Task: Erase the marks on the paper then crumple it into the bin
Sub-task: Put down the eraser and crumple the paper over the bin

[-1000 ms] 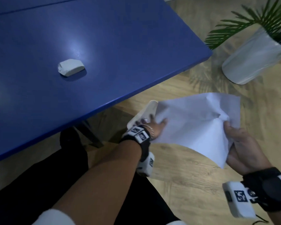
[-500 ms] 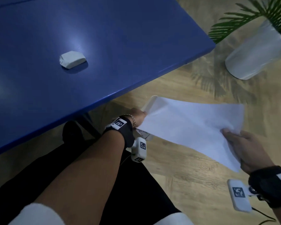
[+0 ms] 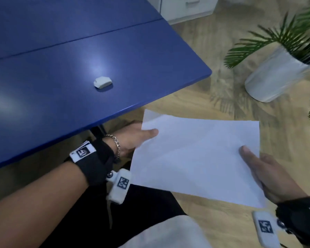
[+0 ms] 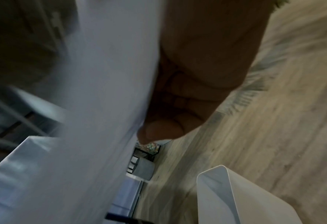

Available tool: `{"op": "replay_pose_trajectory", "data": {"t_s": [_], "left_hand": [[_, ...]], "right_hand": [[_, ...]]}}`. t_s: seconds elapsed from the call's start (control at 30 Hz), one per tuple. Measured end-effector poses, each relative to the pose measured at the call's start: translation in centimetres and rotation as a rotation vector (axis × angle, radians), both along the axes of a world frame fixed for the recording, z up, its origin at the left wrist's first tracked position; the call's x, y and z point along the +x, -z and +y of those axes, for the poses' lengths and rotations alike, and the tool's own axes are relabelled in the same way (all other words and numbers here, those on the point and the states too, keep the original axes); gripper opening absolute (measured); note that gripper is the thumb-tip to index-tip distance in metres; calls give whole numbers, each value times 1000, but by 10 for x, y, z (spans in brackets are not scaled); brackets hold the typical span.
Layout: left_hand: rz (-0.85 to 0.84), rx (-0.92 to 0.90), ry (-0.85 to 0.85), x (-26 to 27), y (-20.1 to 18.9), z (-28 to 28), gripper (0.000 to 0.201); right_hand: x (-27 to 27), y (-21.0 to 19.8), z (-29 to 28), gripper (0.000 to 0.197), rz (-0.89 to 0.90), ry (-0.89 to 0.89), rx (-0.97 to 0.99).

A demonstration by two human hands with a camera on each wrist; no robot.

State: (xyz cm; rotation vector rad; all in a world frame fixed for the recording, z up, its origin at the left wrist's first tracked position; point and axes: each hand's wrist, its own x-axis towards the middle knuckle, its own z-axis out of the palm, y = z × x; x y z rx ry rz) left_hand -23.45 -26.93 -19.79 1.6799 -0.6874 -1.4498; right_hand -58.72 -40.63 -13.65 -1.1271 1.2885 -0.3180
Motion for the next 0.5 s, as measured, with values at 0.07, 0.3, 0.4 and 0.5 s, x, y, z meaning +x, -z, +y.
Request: {"op": "replay_pose_trajectory", "data": {"t_s": [0.07, 0.3, 0.4, 0.5], "left_hand": [[-117, -46, -32, 0, -25, 30, 28], [-107, -73, -136, 8, -106, 139, 47], [-46, -95, -186, 20, -138, 191, 52], [-9, -140, -339, 30, -169, 235, 59]], "right_hand": [[-3, -9, 7, 44, -19, -50, -32], [20, -67, 45, 36, -159, -251, -97], [44, -96, 60, 34, -212, -365, -123], [83, -128, 69, 31, -219, -501, -177]]}}
